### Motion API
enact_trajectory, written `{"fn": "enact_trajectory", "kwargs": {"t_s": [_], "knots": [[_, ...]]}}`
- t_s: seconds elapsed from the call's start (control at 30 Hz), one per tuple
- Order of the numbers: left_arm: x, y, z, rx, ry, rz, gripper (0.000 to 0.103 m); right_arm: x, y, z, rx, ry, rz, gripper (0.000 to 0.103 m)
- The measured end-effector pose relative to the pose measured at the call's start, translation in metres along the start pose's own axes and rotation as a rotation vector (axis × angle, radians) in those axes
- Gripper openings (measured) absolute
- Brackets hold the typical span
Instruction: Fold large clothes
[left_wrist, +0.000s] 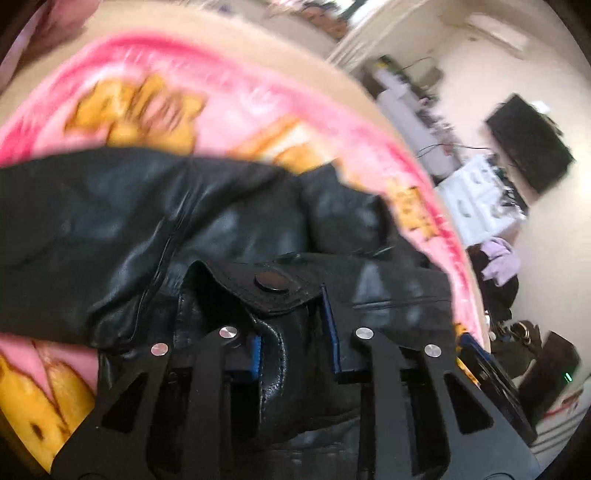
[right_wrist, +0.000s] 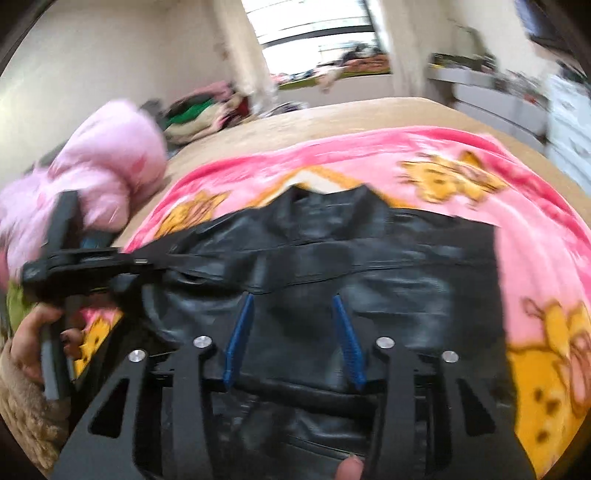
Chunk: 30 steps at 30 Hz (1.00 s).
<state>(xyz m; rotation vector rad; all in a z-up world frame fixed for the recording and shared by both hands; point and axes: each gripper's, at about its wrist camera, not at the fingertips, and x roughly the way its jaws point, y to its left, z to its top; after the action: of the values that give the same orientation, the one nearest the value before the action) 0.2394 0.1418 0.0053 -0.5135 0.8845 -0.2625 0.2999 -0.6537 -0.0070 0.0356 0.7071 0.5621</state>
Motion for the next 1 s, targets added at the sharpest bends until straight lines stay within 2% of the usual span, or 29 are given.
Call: {"fn": "enact_trajectory", "kwargs": {"t_s": [0.1, 0.17, 0.27, 0.37, 0.47, 0.63, 0.73, 0.83, 0.93, 1.0], "knots": [[-0.029, -0.019, 0.012, 0.044, -0.082, -0.083, 0.017, -0.016, -0.026, 0.009, 0.053, -0.049, -0.048, 0.04], [-0.039, -0.026, 0.016, 0.083, -0.13, -0.076, 0.017, -0.018, -0.041, 0.019, 0.08, -0.08, -0.105, 0.04], [-0.032, -0.023, 0.019, 0.118, -0.158, -0.039, 0.017, -0.008, -0.055, 0.028, 0.088, -0.068, -0.144, 0.04], [-0.007, -0.007, 0.016, 0.121, -0.117, 0.021, 0.017, 0.018, -0.066, 0.032, 0.087, 0.004, -0.196, 0.041], [0.012, 0.009, 0.011, 0.098, -0.066, 0.062, 0.016, 0.039, -0.076, 0.028, 0.135, 0.067, -0.171, 0.041], [0.034, 0.038, 0.003, 0.051, 0.022, 0.132, 0.017, 0.066, -0.09, 0.016, 0.148, 0.162, -0.289, 0.041], [0.044, 0.045, -0.003, 0.049, 0.042, 0.147, 0.017, 0.076, -0.108, 0.004, 0.196, 0.184, -0.265, 0.041], [0.041, 0.045, -0.001, 0.043, 0.042, 0.145, 0.02, 0.072, -0.104, 0.004, 0.184, 0.171, -0.265, 0.042], [0.024, 0.029, -0.002, 0.096, 0.002, 0.2, 0.038, 0.056, -0.092, 0.008, 0.172, 0.139, -0.229, 0.057], [0.01, 0.019, -0.004, 0.126, -0.028, 0.21, 0.042, 0.044, -0.077, 0.009, 0.146, 0.118, -0.19, 0.057]]}}
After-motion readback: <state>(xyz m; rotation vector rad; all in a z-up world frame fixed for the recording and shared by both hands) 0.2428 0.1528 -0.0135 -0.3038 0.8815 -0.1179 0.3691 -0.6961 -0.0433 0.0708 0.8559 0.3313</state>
